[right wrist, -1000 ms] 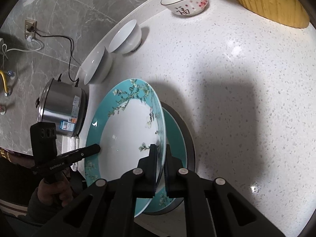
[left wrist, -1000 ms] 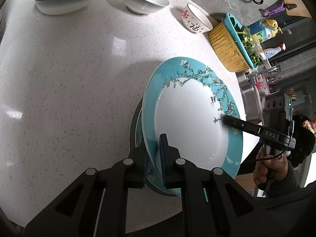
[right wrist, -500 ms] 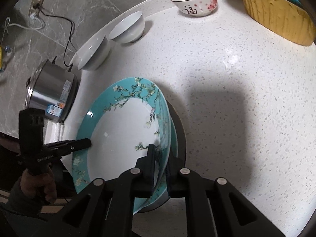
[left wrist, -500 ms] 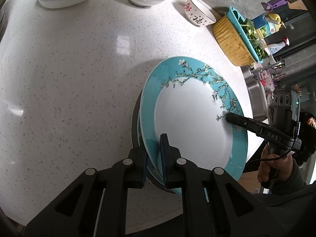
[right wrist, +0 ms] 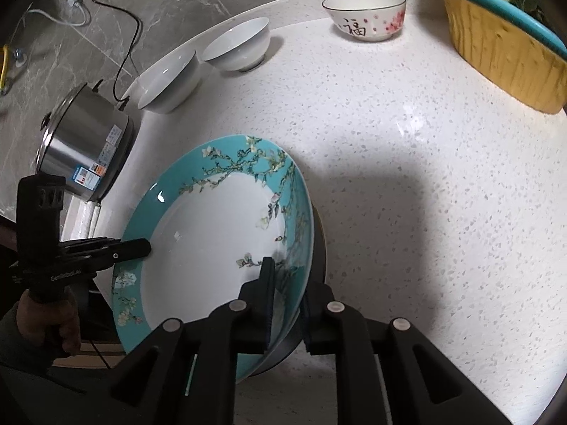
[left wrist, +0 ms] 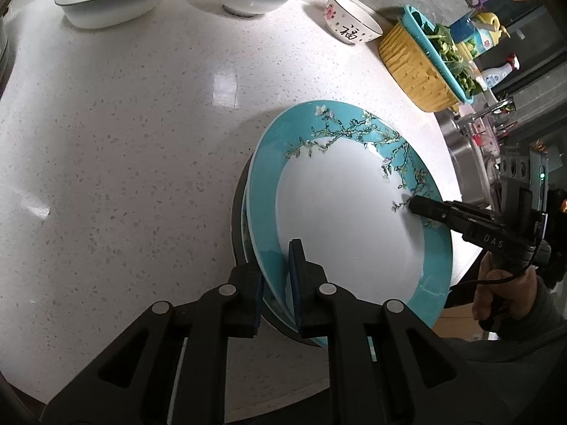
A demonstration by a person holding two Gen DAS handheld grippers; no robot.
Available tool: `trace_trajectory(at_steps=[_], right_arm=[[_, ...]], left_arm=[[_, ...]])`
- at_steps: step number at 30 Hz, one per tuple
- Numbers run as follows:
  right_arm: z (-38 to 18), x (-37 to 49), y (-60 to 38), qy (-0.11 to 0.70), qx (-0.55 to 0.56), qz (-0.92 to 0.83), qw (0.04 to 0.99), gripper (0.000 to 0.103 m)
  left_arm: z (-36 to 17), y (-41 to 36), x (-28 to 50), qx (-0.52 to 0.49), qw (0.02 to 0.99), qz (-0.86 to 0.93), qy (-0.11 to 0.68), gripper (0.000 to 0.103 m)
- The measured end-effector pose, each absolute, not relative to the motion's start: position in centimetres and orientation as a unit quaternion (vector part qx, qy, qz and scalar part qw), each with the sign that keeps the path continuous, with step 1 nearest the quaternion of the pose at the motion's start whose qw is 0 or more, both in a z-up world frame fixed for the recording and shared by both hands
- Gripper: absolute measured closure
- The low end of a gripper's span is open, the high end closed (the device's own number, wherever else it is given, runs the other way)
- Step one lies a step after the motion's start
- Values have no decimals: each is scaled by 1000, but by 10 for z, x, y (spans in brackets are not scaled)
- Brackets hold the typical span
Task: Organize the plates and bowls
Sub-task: 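Lower the large teal-rimmed plate onto the stack and align it, then open both grippers and lift them off the plate stack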
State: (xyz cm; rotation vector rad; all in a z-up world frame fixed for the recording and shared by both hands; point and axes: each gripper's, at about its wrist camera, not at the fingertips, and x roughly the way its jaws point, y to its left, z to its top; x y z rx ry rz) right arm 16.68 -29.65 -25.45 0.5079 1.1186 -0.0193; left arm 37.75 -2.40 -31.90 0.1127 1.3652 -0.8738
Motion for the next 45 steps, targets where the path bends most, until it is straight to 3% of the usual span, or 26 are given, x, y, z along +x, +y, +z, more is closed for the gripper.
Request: trace_trajectory(at_steps=[12, 38, 41, 43, 44, 45], right_arm=[[-256, 171, -278, 546, 150, -36, 823, 79], [-260, 168, -274, 548, 139, -47, 824, 72], [-260, 169, -274, 547, 137, -46, 825, 72], [-259, 171, -273, 548, 132, -44, 825, 72], [-259, 172, -274, 547, 133, -43, 825, 72], [-258, 172, -275, 546, 137, -43, 825, 72]], left_arm=[[-315, -37, 364, 100, 708, -377, 589, 89], [-317, -32, 363, 86, 717, -365, 588, 88], [-314, -31, 362, 81, 717, -367, 588, 78], [-310, -33, 360, 90, 722, -364, 581, 55], [-307, -33, 359, 95, 727, -360, 577, 26], [-305, -33, 359, 93, 730, -362, 573, 20]])
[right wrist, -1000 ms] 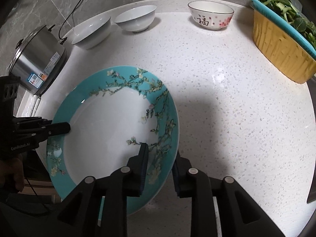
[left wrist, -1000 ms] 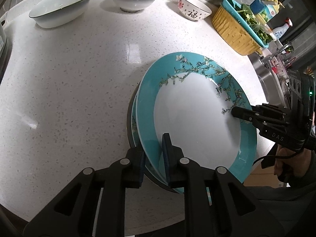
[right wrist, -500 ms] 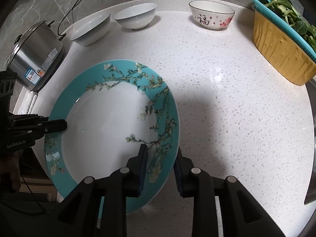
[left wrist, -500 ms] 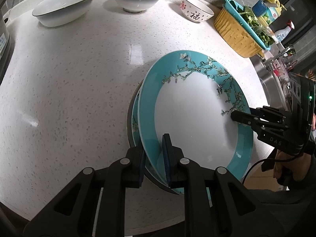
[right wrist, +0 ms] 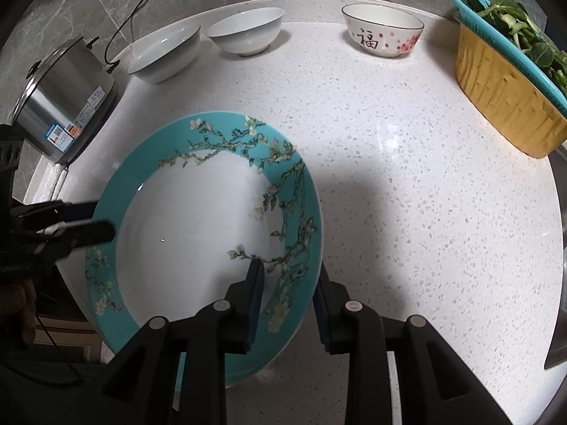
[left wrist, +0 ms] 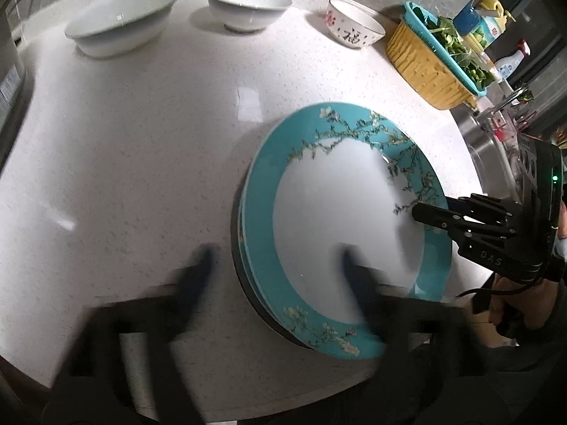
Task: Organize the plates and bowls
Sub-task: 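Open both grippers and lift them off the plate stack, then move both grippers to the large white bowl by the rice cooker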
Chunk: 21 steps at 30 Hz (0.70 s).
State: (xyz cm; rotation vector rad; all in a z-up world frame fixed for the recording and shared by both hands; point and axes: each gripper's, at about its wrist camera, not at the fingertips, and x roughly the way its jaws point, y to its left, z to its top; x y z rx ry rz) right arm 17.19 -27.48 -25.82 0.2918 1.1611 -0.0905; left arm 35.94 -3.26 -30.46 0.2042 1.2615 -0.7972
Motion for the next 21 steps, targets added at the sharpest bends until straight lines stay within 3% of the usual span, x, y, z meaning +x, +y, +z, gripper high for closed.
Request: trace_trajectory(at_steps=[5, 11, 12, 15, 18, 21], right_arm=[[-257, 172, -278, 544, 146, -41, 825, 72], [-236, 167, -293, 510, 158, -54, 844, 26], [-226, 165, -301, 494, 163, -53, 852, 21], [-197, 171, -322, 452, 192, -27, 871, 19], [-162, 190, -346, 395, 263, 24, 880, 19], [-130, 226, -346, 360, 264, 77, 892, 19]], left_arm=[[-303, -29, 365, 85, 731, -358, 575, 21], [-294, -10, 377, 39, 744, -351, 567, 20], [-288, -4, 383, 24, 750, -348, 561, 16], [-273, 15, 412, -33, 760, -337, 555, 0], [-259, 32, 445, -77, 770, -320, 547, 0], [-245, 42, 481, -106, 783, -300, 534, 0]])
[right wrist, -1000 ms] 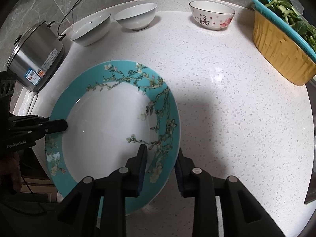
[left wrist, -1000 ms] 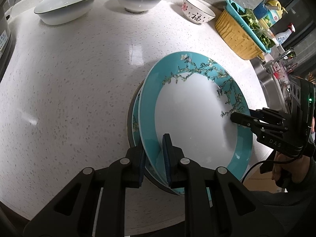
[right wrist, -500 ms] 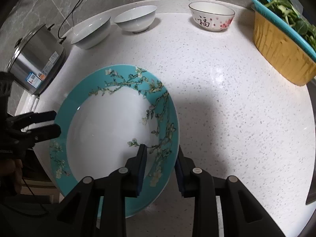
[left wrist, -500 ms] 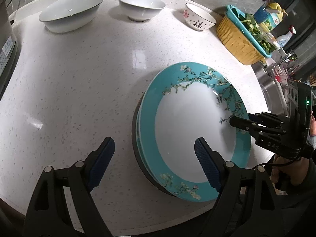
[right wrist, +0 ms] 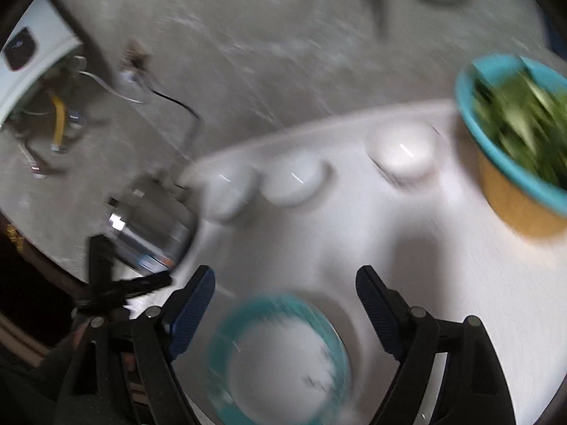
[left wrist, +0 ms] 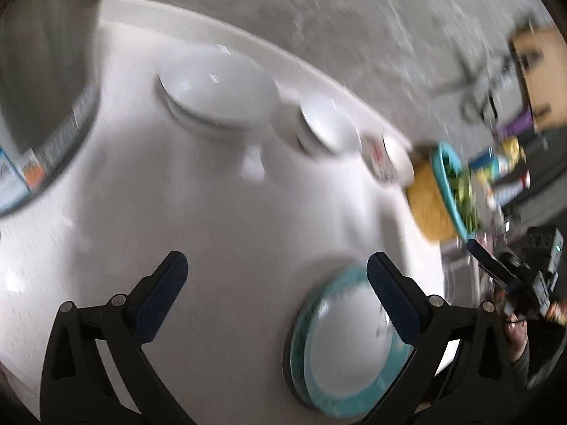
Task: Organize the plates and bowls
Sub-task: 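Move both grippers to the large white bowl by the rice cooker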
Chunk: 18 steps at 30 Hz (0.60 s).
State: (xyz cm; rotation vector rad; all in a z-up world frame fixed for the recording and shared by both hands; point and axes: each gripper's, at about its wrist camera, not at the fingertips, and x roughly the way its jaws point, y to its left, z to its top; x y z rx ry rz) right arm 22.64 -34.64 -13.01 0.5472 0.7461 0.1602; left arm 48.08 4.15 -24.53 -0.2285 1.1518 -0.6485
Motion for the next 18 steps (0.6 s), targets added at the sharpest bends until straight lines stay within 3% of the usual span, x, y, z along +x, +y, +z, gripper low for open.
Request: trace_trajectory(at_steps=[6, 18], right_arm=[[-102, 330, -313, 379, 261, 144, 876, 19], [-155, 523, -239, 500, 181, 165, 831, 41]], left_arm=[[-235, 35, 542, -86, 820, -251, 508, 0], [-286, 26, 639, -115, 805, -221, 538, 2]])
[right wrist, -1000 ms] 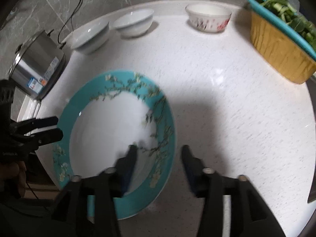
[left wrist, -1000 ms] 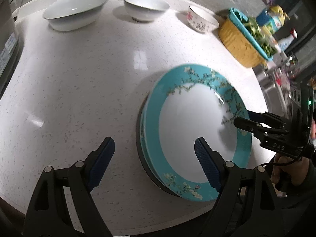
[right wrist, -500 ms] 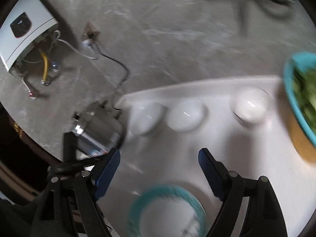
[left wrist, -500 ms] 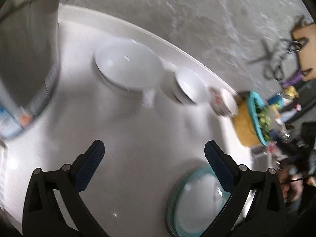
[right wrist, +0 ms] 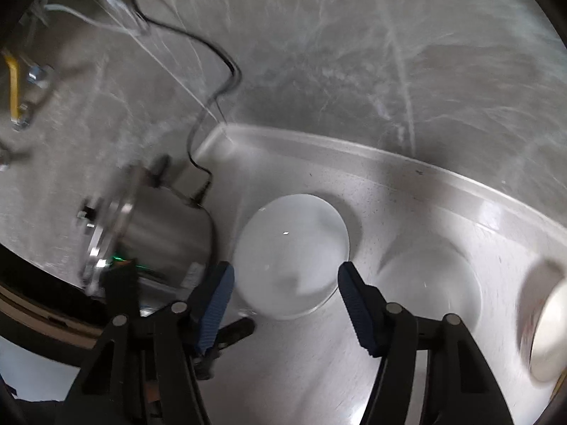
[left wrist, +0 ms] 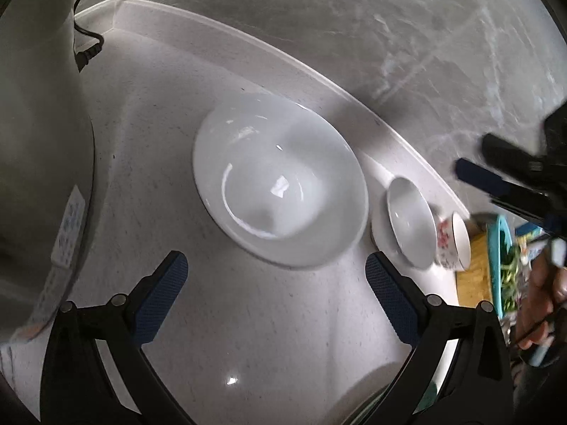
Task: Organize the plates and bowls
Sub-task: 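Move both grippers to the large white bowl by the rice cooker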
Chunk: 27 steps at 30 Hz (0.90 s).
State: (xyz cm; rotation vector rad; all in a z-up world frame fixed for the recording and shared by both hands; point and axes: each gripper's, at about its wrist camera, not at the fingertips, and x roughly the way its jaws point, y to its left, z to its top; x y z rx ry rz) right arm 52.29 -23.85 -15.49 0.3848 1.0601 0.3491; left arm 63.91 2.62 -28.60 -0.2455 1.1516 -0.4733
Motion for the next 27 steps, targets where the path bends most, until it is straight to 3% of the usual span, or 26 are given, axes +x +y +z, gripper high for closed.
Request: trace_trajectory(at_steps=[6, 7, 9, 12, 17, 23, 25, 27], right_arm=[[-198, 566, -243, 551, 177, 151, 802, 42], [-203, 572, -241, 558, 175, 156, 796, 42], [-212, 579, -236, 569, 162, 157, 790, 42], [-226, 589, -230, 590, 145, 155, 779, 42], [-245, 603, -225, 611, 134, 155, 765, 42], [-263, 610, -220, 635, 120, 155, 747, 55], [-264, 612, -219, 636, 118, 157, 746, 58], [-267, 614, -219, 641, 117, 157, 742, 68]], left_arm=[[-299, 13, 663, -120, 802, -220, 542, 4], [-301, 12, 667, -124, 801, -222, 541, 7], [-306, 8, 669, -126, 799, -224, 544, 29], [-314, 7, 675, -126, 794, -218, 553, 34], [-328, 10, 690, -146, 785, -209, 565, 35], [-342, 11, 705, -160, 776, -194, 578, 35], [-345, 11, 709, -163, 775, -189, 581, 43], [-347, 12, 712, -163, 774, -183, 584, 63]])
